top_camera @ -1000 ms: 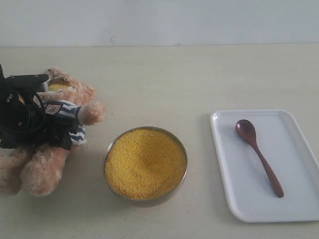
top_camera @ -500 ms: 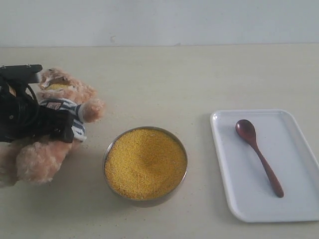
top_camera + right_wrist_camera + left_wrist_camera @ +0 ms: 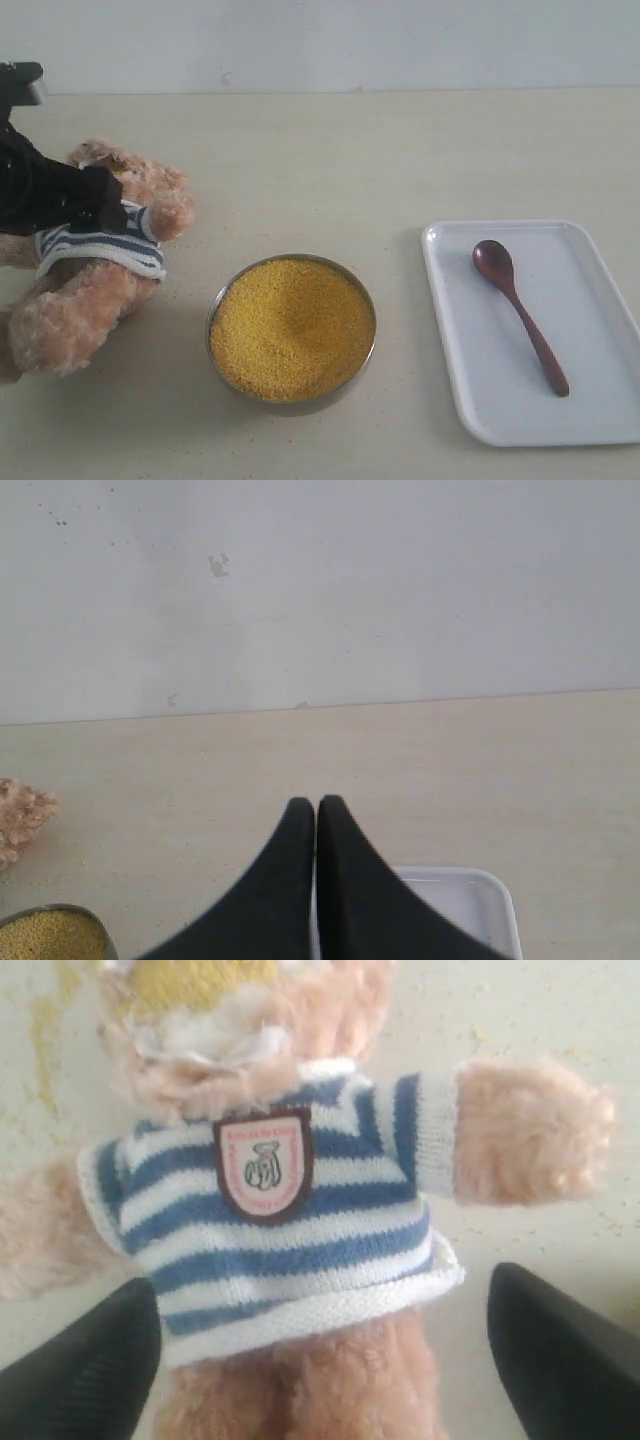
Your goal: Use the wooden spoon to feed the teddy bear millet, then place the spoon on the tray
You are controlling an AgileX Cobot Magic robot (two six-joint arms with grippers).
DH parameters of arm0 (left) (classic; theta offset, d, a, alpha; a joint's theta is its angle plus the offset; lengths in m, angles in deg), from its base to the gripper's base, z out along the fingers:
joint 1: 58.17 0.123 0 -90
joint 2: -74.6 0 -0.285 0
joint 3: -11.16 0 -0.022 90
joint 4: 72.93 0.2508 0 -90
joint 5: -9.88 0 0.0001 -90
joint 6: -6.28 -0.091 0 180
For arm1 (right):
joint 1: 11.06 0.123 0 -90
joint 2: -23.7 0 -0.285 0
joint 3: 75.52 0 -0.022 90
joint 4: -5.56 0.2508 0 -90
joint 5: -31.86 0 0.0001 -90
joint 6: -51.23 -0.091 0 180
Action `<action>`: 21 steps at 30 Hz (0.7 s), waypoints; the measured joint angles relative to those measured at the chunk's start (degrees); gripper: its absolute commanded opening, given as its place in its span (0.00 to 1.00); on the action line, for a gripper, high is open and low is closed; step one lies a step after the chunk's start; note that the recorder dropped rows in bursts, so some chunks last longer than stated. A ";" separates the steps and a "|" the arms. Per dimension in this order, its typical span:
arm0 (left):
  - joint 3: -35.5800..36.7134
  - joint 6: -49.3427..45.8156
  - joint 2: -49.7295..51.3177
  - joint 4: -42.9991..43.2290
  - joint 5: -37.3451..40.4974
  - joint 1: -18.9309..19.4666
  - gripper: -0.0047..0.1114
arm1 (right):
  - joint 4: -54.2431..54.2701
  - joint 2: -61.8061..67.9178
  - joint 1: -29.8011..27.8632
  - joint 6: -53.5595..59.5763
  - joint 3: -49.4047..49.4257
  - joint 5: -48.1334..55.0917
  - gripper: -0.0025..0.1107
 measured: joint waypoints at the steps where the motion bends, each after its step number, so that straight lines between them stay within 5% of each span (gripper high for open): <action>1: -0.27 0.00 -0.96 0.45 0.00 0.00 0.48 | 0.00 0.00 0.00 0.00 0.00 0.00 0.02; 4: -0.54 0.00 -3.64 1.25 0.00 0.00 0.09 | 0.00 0.00 0.00 0.00 0.00 0.00 0.02; 10: 0.45 -0.03 -8.67 1.50 -0.74 0.00 0.07 | 0.00 0.00 0.00 0.00 0.00 0.00 0.02; 21: 13.53 5.23 -26.15 0.15 -18.08 0.00 0.07 | 0.00 0.00 0.00 0.00 0.00 0.00 0.02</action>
